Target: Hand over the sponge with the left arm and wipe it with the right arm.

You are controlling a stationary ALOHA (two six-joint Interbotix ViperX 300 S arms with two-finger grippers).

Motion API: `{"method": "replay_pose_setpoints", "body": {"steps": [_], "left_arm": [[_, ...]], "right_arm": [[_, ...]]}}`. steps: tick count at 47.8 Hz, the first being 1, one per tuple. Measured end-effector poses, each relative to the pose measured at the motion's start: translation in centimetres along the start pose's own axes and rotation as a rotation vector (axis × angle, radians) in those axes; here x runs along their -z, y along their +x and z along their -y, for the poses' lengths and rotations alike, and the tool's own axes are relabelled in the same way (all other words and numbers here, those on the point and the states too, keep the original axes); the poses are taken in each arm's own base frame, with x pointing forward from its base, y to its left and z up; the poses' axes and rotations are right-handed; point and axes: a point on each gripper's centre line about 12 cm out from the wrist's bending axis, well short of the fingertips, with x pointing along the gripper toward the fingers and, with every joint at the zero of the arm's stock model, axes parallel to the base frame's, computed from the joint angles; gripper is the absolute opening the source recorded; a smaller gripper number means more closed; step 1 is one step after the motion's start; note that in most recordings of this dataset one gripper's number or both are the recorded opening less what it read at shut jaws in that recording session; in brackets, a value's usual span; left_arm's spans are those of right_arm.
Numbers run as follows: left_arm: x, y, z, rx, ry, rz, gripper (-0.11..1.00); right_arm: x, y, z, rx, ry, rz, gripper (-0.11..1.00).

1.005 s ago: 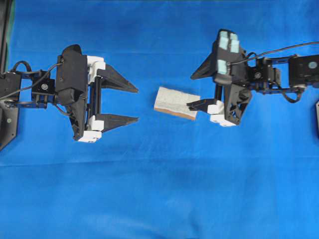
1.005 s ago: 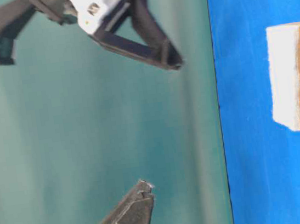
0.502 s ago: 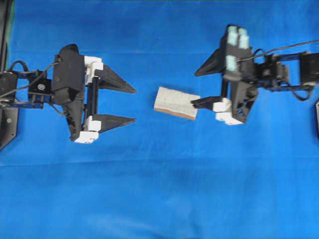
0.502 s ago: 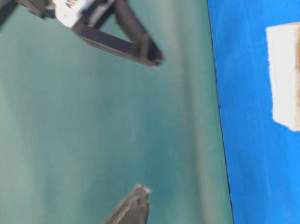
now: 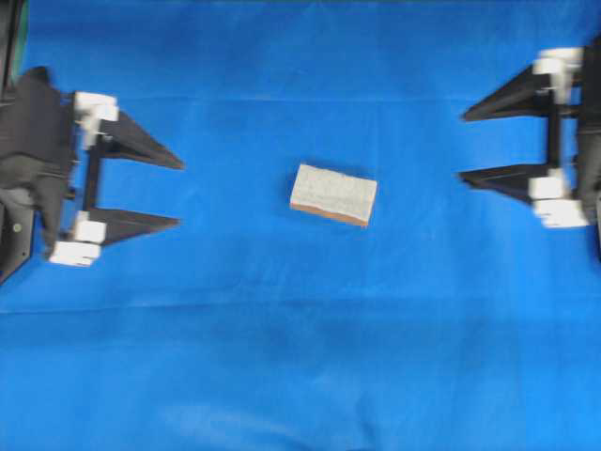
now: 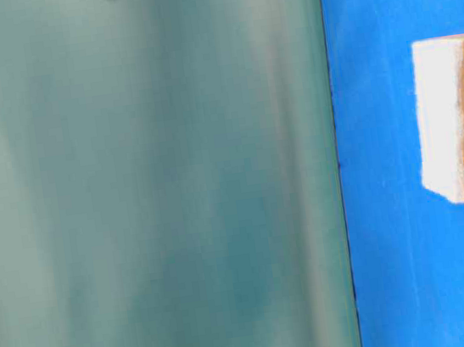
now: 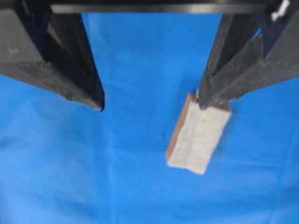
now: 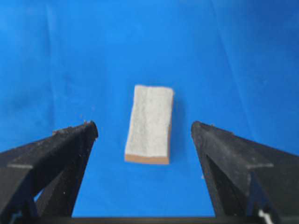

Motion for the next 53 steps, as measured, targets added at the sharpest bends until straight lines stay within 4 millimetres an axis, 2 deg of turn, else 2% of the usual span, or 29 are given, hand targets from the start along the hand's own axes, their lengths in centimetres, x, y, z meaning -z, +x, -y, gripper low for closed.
{"method": "replay_pose_setpoints", "body": {"steps": [6, 11, 17, 24, 37, 53], "left_arm": [[0.4, -2.4, 0.0, 0.003, 0.003, 0.054, 0.76], [2.0, -4.0, -0.1, 0.003, 0.003, 0.078, 0.76], [3.8, -5.9, -0.2, 0.005, 0.000, 0.115, 0.76], [6.1, -7.4, -0.3, 0.007, -0.001, 0.121, 0.76], [8.1, -8.1, -0.4, 0.007, -0.013, 0.083, 0.76], [8.1, -8.1, -0.4, 0.007, -0.013, 0.080, 0.76]], "right_arm": [[1.8, -2.4, 0.3, -0.001, -0.001, 0.034, 0.74], [3.7, -4.0, 0.5, -0.002, 0.001, 0.065, 0.74], [6.2, -5.0, 0.7, -0.005, 0.012, 0.083, 0.74], [9.0, -5.0, 0.9, -0.008, 0.022, 0.084, 0.74], [9.8, -4.3, 0.9, -0.019, 0.054, 0.085, 0.74], [10.0, -3.9, 1.0, -0.011, 0.059, 0.085, 0.74]]}}
